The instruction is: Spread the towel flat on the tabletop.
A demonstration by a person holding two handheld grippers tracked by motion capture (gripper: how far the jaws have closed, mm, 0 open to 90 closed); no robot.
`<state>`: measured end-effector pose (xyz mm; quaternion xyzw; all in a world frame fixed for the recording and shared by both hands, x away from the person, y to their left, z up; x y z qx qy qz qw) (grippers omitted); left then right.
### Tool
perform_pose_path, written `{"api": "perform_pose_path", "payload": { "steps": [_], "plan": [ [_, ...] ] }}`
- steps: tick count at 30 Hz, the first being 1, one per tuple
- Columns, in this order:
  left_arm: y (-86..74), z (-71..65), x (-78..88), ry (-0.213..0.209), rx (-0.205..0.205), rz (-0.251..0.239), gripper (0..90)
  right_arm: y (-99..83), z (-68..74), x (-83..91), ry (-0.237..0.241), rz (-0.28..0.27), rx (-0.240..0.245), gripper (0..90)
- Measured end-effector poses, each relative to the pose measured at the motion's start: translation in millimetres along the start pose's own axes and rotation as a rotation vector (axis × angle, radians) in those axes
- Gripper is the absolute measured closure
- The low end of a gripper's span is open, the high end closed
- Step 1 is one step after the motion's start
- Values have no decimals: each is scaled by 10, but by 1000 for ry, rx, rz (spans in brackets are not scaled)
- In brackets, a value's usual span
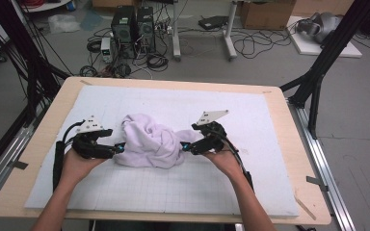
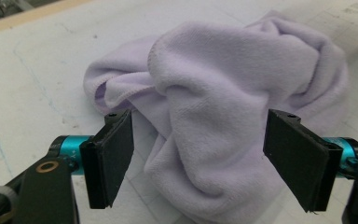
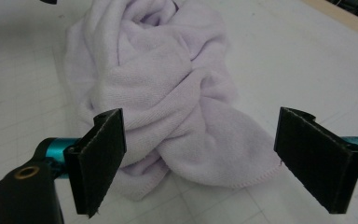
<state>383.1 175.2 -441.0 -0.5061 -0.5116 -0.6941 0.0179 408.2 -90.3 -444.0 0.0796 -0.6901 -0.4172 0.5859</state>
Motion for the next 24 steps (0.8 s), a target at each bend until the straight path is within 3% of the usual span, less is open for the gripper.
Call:
{"api": "perform_pose_path", "payload": {
  "steps": [2, 4, 7, 8, 12, 15, 16, 17, 18, 19, 22, 24],
  "plan": [
    [-13, 17, -68, 2, 1, 14, 299, 2, 27, -95, 19, 15, 2, 172],
    [-56, -22, -177, -21, -15, 48, 340, 0, 47, -192, 32, 29, 8, 187],
    [-85, -60, -246, -44, -34, 71, 466, -21, 82, -329, 61, 58, 18, 237],
    [-104, -83, -303, -49, -56, 92, 505, -30, 101, -370, 78, 66, 20, 264],
    [-110, -92, -359, -46, -68, 103, 670, -56, 113, -500, 86, 100, 32, 361],
    [-144, -100, -410, -42, -71, 143, 779, -67, 131, -563, 112, 96, 37, 499],
    [-144, -100, -410, -42, -71, 143, 800, -77, 137, -577, 118, 99, 34, 559],
    [-147, -103, -408, -43, -70, 145, 800, -77, 137, -577, 118, 99, 34, 559],
    [-142, -103, -400, -42, -69, 141, 822, -98, 149, -583, 155, 100, 20, 658],
    [-131, -107, -369, -51, -64, 132, 828, -105, 146, -572, 164, 101, 9, 689],
    [-118, -123, -318, -59, -59, 120, 836, -91, 123, -507, 158, 90, 22, 730],
    [-78, -182, -195, -77, -66, 85, 838, -64, 125, -430, 154, 71, 28, 737]
  ]
}}
Point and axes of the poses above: each handheld gripper's, and its own axes: x roughly backward along the jaws, y roughly out of its top, z roughly to its left, the point moved 9 cm from there along -x, roughly forward along the jaws, and after that the axes turned 12 degrees about z, right-handed, at the moved point
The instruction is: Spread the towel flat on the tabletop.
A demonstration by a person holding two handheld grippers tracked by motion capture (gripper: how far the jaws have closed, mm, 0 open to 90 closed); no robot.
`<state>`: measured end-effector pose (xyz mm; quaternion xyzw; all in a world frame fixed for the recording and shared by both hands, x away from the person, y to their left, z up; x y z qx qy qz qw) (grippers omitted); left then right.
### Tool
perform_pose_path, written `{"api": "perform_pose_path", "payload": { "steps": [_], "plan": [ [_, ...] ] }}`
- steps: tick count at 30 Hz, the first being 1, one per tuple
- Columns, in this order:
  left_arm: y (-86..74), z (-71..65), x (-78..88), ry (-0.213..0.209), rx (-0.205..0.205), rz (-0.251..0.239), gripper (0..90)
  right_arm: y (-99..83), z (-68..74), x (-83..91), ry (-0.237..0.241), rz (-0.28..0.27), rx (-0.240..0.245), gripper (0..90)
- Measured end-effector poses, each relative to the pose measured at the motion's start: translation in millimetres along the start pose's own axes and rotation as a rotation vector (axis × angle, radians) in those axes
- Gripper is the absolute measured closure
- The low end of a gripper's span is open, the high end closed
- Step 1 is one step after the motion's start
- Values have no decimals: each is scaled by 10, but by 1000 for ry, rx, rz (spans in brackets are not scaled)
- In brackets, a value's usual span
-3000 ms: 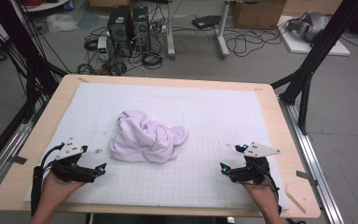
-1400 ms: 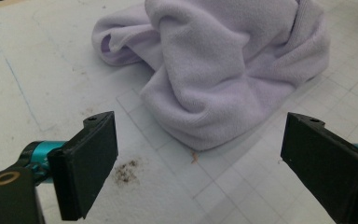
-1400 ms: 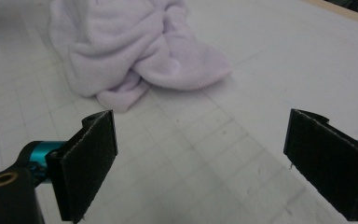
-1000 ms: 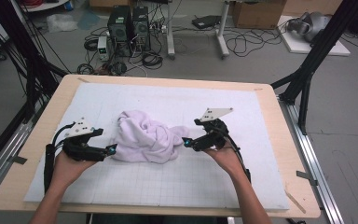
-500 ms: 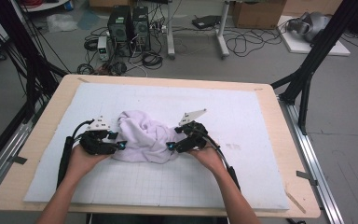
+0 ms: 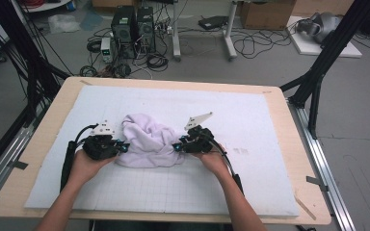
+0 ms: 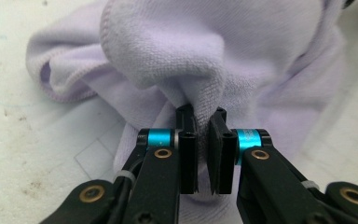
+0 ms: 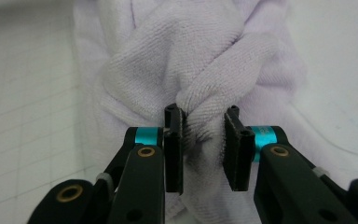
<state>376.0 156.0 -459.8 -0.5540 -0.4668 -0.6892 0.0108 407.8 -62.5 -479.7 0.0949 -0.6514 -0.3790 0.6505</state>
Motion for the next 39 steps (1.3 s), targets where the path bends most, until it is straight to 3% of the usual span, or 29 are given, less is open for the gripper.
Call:
{"api": "perform_pose_path", "payload": {
  "steps": [5, 10, 13, 14, 16, 19, 20, 21, 22, 23, 24, 25, 26, 27, 29, 33, 38, 39],
  "plan": [
    [26, -173, 238, -6, -36, -46, 841, 7, 53, 277, -17, -42, 19, 743],
    [-1, -366, 376, -12, -77, -57, 843, -28, 155, 562, -9, -62, 38, 745],
    [-73, -564, 445, -38, -97, -63, 843, -105, 243, 669, 3, -42, 55, 745],
    [-73, -564, 445, -38, -97, -63, 842, -138, 258, 685, 11, -32, 56, 744],
    [-140, -695, 407, -55, -117, -51, 842, -221, 266, 686, 8, -2, 56, 742],
    [-210, -734, 328, -69, -121, -30, 840, -346, 234, 631, -4, 36, 46, 733],
    [-249, -733, 282, -77, -120, -15, 831, -413, 207, 584, -5, 52, 34, 718],
    [-281, -722, 239, -79, -115, -3, 741, -517, 154, 497, 4, 94, -12, 640],
    [-309, -707, 213, -83, -108, 7, 685, -531, 133, 485, -2, 101, -23, 614],
    [-325, -693, 206, -85, -106, 12, 685, -531, 133, 485, -2, 101, -23, 614],
    [-333, -676, 215, -76, -102, 14, 634, -518, 132, 499, -3, 89, -25, 591],
    [-330, -659, 237, -65, -100, 11, 540, -455, 135, 587, -36, 46, -12, 525],
    [-321, -642, 268, -56, -99, 7, 540, -455, 135, 587, -36, 46, -12, 525],
    [-305, -619, 306, -46, -98, 1, 476, -387, 144, 705, -47, -19, -14, 482],
    [-255, -572, 385, -31, -93, -20, 422, -351, 145, 802, -61, -58, -26, 458],
    [-77, -470, 501, -20, -88, -57, 388, -308, 204, 833, -60, -81, -25, 410],
    [264, -377, 445, -11, -90, -84, 374, -262, 246, 643, -49, -52, -18, 380],
    [322, -370, 400, -12, -93, -82, 374, -268, 233, 527, -47, -19, -19, 382]
  ]
}}
Point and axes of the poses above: each handheld gripper's, and its own axes: x roughly backward along the jaws, y roughly out of its top, z roughly to its left, the point moved 9 cm from there along -x, roughly forward along the jaws, and after that the axes turned 12 degrees about z, right-handed, at the moved point
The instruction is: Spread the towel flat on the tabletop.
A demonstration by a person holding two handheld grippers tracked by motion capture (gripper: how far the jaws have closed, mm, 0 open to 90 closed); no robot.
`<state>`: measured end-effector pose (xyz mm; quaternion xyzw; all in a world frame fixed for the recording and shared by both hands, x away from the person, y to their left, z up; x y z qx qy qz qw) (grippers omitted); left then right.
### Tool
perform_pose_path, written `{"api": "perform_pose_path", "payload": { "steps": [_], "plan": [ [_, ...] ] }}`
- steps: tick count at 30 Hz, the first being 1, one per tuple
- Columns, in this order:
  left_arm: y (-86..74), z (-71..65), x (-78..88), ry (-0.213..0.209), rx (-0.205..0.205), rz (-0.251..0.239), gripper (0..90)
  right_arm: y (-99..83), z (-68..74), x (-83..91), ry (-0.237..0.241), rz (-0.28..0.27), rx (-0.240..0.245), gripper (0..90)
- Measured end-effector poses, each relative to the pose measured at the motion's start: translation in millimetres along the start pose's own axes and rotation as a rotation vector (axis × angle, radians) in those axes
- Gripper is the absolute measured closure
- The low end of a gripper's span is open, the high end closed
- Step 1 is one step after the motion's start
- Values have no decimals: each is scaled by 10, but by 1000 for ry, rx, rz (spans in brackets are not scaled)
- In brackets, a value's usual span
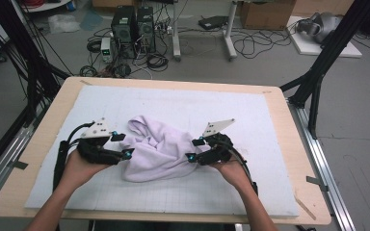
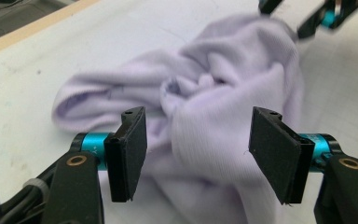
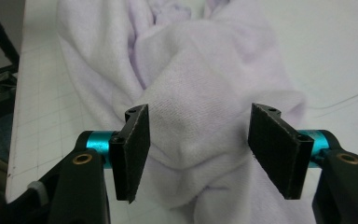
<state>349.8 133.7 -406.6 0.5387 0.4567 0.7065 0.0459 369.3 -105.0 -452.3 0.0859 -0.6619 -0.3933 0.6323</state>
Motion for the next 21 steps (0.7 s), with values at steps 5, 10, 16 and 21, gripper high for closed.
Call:
{"api": "perform_pose_path", "payload": {
  "steps": [5, 10, 16, 21],
  "plan": [
    [141, 10, -418, -64, 16, 42, 416, -29, -31, -186, -5, 40, -14, 460],
    [2, -64, -780, -116, -13, 165, 661, -97, -29, -263, 7, 82, -5, 612],
    [-138, -140, -778, -128, -12, 171, 808, -143, 17, -218, 11, 36, 23, 728],
    [-267, -230, -533, -138, 0, 123, 817, -130, 105, -77, 3, 21, 56, 734]
  ]
}}
Point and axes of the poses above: each handheld gripper's, and its own axes: x roughly backward along the jaws, y roughly out of its top, z roughly to its left, the point moved 9 cm from there along -x, roughly forward along the jaws, and after that the axes turned 12 degrees about z, right-handed, at the moved point
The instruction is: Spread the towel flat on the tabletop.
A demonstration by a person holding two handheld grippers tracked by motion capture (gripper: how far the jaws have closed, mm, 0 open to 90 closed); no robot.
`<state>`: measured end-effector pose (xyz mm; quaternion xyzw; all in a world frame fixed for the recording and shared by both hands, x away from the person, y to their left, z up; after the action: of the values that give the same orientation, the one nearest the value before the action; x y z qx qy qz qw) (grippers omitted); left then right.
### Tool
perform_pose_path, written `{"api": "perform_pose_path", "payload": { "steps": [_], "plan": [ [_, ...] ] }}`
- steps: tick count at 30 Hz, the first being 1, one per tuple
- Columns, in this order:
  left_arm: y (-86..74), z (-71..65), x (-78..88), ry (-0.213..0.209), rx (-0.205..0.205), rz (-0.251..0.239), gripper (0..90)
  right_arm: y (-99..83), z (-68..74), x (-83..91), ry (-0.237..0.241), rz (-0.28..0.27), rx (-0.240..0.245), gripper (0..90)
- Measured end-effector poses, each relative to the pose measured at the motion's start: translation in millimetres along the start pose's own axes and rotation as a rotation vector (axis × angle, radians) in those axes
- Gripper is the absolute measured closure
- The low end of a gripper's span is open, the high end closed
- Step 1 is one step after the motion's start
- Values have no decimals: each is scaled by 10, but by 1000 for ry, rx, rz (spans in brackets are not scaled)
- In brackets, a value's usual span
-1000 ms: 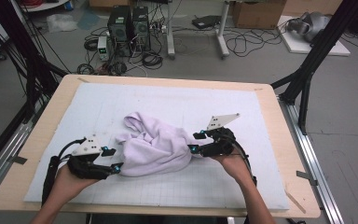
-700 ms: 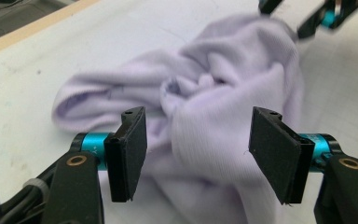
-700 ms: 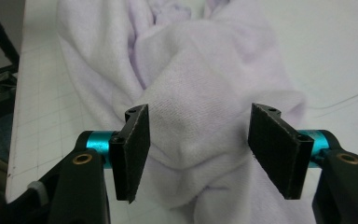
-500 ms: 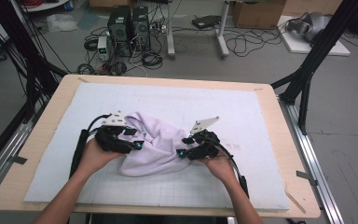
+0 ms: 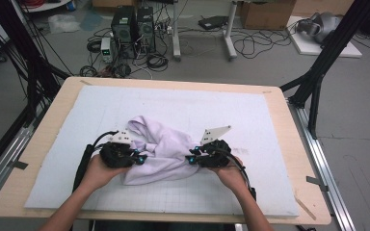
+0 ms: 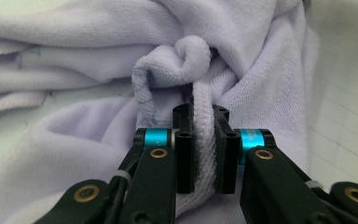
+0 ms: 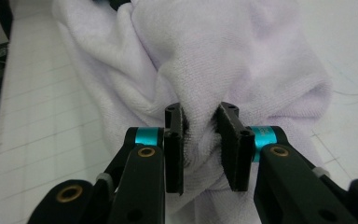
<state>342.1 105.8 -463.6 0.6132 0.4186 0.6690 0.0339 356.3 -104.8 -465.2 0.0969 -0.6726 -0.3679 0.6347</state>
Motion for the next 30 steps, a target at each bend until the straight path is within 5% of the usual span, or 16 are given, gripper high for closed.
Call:
{"api": "perform_pose_path", "payload": {
  "steps": [5, 12, 17, 22, 26, 30],
  "plan": [
    [-214, -248, 206, 3, -44, -26, 825, -22, 246, 145, 12, -6, 71, 742],
    [-502, -476, 269, -11, -63, 9, 769, -184, 487, -62, 86, 45, 99, 684],
    [-306, -358, 427, 11, -45, -48, 542, -85, 361, 187, 56, -52, 43, 539],
    [25, -164, 449, 34, -23, -96, 478, -63, 136, 338, -15, -90, -20, 462],
    [283, -16, 265, 84, -25, -96, 474, -112, -6, 253, -54, -48, -58, 428],
    [416, 90, -49, 77, -17, -41, 479, -226, -86, -9, -39, 50, -83, 398]
  ]
}}
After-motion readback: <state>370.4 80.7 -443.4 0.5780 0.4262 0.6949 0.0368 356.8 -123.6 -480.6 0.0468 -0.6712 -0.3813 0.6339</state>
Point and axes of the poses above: each handheld gripper's, and its own axes: x roughly backward along the jaws, y roughly out of its top, z roughly to its left, the point moved 9 cm from there along -x, roughly forward along the jaws, and after that the axes turned 12 degrees about z, right-handed, at the moved point
